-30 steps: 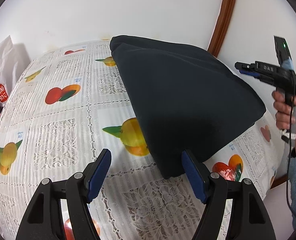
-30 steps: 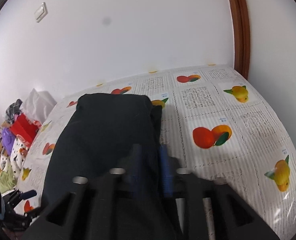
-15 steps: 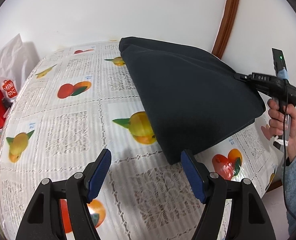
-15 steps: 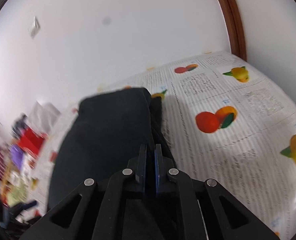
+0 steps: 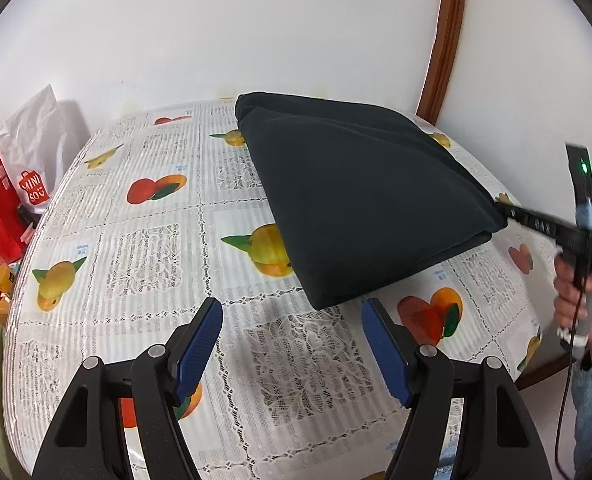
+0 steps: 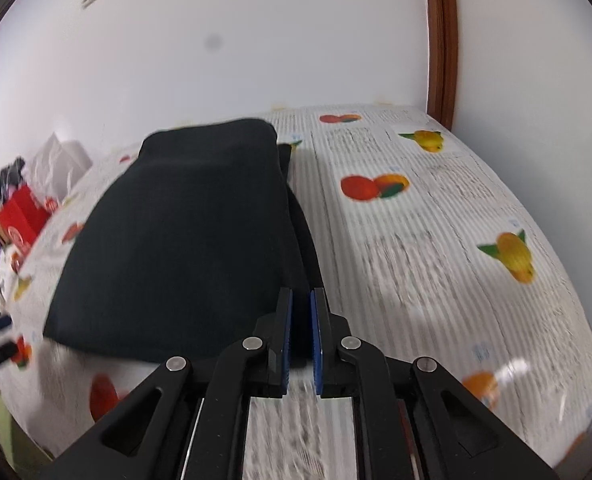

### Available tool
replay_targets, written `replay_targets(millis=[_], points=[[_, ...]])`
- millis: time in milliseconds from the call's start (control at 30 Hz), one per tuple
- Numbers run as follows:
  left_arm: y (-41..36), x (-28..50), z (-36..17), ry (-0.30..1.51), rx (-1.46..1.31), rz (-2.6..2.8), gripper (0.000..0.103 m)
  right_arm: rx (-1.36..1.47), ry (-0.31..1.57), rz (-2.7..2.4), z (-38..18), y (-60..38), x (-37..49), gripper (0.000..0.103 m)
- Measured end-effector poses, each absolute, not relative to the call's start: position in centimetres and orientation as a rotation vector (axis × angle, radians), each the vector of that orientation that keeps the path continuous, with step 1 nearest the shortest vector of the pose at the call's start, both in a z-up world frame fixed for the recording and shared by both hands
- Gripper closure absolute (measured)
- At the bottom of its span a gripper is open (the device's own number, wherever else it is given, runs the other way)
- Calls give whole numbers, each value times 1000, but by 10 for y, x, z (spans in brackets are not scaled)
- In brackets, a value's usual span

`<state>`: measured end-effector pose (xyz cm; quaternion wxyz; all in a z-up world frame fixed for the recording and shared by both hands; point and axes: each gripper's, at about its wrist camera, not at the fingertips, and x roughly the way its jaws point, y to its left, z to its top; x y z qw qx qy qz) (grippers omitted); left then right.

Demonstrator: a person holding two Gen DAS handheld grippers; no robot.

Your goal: Fold small clothes

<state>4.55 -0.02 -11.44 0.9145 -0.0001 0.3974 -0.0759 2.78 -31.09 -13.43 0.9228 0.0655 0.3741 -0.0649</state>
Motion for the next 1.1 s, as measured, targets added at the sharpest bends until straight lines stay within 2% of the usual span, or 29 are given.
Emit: replay_targets(millis=[167, 233, 333, 667, 700, 767, 800, 833, 867, 900, 933, 1100], points=[[-2, 46, -114, 825, -10, -158, 33, 116, 809, -133, -141, -311, 5, 84], [-3, 46, -115, 832, -11, -157, 33, 117, 808, -115, -143, -310, -3, 78], [-8, 50, -121, 852, -7, -169, 33, 117, 787, -107, -147, -307, -7, 62], [-45, 77, -140, 861, 132, -158, 33, 258, 763, -87, -161, -314, 26, 61], [-47, 82, -142, 865, 130, -162, 35, 260, 763, -85, -162, -313, 30, 61], [-50, 88, -143, 866, 119, -176, 49, 270, 759, -75, -164, -311, 37, 61], [-51, 90, -142, 865, 113, -183, 53, 270, 767, -70, -166, -310, 42, 63], [-52, 92, -142, 865, 116, -189, 58, 267, 772, -62, -167, -308, 45, 71], [-52, 94, -142, 865, 124, -184, 68, 255, 772, -56, -167, -307, 47, 77], [-51, 94, -141, 860, 135, -172, 74, 236, 761, -58, -166, -306, 47, 90], [-47, 93, -139, 852, 137, -175, 79, 225, 742, -55, -164, -307, 45, 94], [-23, 96, -142, 886, 39, -223, 83, 261, 728, -31, -168, -318, 44, 95]])
